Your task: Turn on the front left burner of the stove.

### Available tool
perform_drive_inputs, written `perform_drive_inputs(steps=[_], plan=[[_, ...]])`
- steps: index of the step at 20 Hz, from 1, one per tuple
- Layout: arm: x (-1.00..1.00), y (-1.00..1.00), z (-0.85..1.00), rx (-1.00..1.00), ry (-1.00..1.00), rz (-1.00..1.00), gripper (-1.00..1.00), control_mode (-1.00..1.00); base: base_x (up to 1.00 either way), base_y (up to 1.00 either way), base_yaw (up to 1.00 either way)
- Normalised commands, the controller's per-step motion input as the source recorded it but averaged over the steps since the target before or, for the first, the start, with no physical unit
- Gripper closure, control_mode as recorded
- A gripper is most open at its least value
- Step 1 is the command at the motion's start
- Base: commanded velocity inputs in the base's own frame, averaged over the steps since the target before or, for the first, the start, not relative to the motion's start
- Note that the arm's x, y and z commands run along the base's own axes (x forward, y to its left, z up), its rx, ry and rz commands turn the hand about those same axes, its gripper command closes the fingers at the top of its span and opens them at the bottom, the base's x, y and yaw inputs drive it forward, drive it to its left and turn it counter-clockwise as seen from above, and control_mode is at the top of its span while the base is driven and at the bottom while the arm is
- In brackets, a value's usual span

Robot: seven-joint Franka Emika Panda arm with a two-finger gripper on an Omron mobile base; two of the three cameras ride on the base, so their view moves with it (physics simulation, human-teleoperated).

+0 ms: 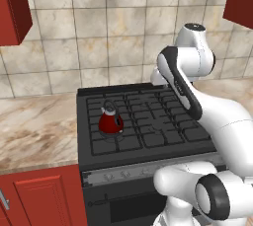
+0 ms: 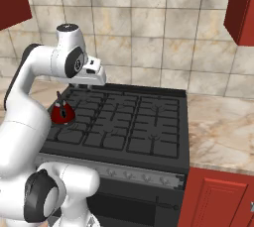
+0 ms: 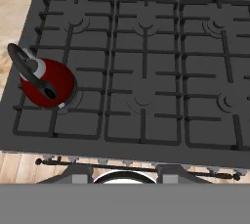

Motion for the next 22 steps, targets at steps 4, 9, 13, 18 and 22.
perform_drive_inputs(steps=[4, 9, 13, 18, 22], plan=[[-0.03, 0.71, -0.2, -0.01, 0.0, 0.0, -1.0, -1.0, 0.0, 0.0, 0.0], [-0.22, 1.0, -0.67, -0.19, -0.01, -0.02, -1.0, -1.0, 0.0, 0.0, 0.0], [-0.38, 1.0, -0.8, -0.16, -0.02, -0.05, -1.0, -1.0, 0.0, 0.0, 0.0], [-0.44, 1.0, -0.63, -0.16, -0.11, -0.04, -1.0, -1.0, 0.0, 0.0, 0.0], [-0.49, 1.0, -0.46, -0.11, -0.16, -0.01, -1.0, -1.0, 0.0, 0.0, 0.0]])
